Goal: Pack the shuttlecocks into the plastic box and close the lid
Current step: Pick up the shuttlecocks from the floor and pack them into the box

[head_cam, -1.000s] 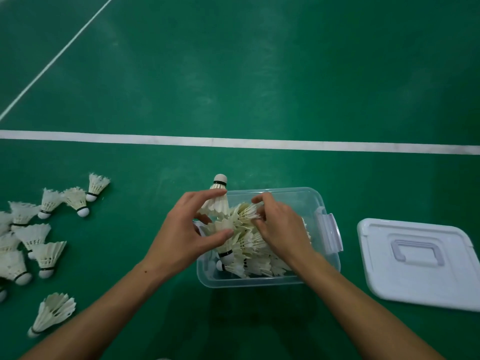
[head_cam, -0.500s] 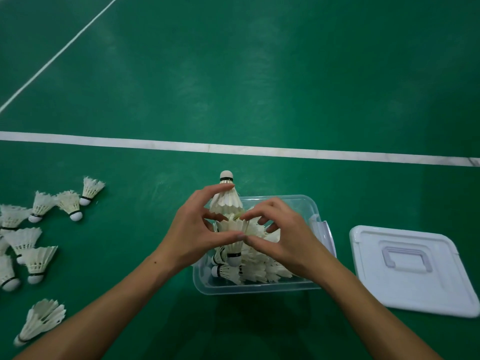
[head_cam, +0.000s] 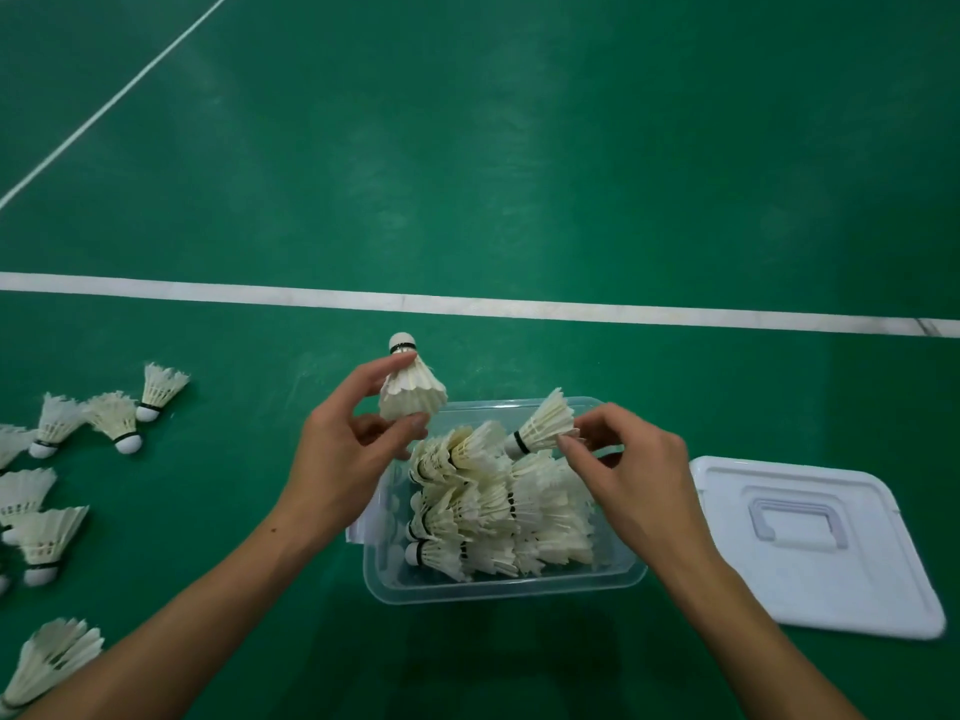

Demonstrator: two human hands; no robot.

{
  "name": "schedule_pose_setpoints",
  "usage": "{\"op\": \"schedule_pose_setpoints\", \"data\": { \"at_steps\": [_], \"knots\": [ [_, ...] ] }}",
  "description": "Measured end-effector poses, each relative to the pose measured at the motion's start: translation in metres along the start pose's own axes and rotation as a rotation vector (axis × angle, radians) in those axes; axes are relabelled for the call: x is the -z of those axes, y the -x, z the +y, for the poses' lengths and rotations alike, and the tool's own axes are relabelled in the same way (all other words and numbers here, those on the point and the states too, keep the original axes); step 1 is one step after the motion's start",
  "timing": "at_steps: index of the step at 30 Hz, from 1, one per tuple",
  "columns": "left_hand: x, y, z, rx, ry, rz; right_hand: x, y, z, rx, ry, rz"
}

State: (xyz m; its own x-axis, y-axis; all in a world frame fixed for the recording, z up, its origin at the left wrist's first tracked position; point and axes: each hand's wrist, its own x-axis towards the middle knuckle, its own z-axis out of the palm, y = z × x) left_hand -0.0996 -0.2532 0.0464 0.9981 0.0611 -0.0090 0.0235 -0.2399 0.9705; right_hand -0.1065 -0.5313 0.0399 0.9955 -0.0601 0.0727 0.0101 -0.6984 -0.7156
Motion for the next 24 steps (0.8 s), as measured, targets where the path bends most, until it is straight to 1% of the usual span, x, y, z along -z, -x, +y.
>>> {"op": "schedule_pose_setpoints", "data": {
  "at_steps": [4, 6, 9, 13, 19, 22, 24],
  "knots": [
    [0.001, 0.006, -0.006, -0.001, -0.036, 0.002, -0.013, 0.004, 0.002, 0.010, 0.212, 0.029],
    [0.002, 0.008, -0.011, 0.012, -0.070, -0.009, -0.021, 0.006, 0.001, -0.002, 0.275, 0.048],
    [0.002, 0.010, -0.017, 0.014, -0.134, -0.067, -0.031, 0.005, -0.002, 0.000, 0.296, 0.023],
    [-0.001, 0.010, -0.018, -0.049, -0.239, -0.150, -0.043, 0.001, -0.004, -0.009, 0.287, -0.095],
    [-0.001, 0.007, -0.022, -0.197, -0.402, -0.116, -0.058, -0.006, -0.009, -0.012, 0.344, -0.207],
    [-0.002, 0.006, -0.021, -0.233, -0.502, -0.092, -0.057, -0.011, -0.007, -0.056, 0.295, -0.265],
    [-0.004, 0.005, -0.018, -0.255, -0.547, -0.113, -0.052, -0.013, -0.004, -0.090, 0.229, -0.322]
  ]
}}
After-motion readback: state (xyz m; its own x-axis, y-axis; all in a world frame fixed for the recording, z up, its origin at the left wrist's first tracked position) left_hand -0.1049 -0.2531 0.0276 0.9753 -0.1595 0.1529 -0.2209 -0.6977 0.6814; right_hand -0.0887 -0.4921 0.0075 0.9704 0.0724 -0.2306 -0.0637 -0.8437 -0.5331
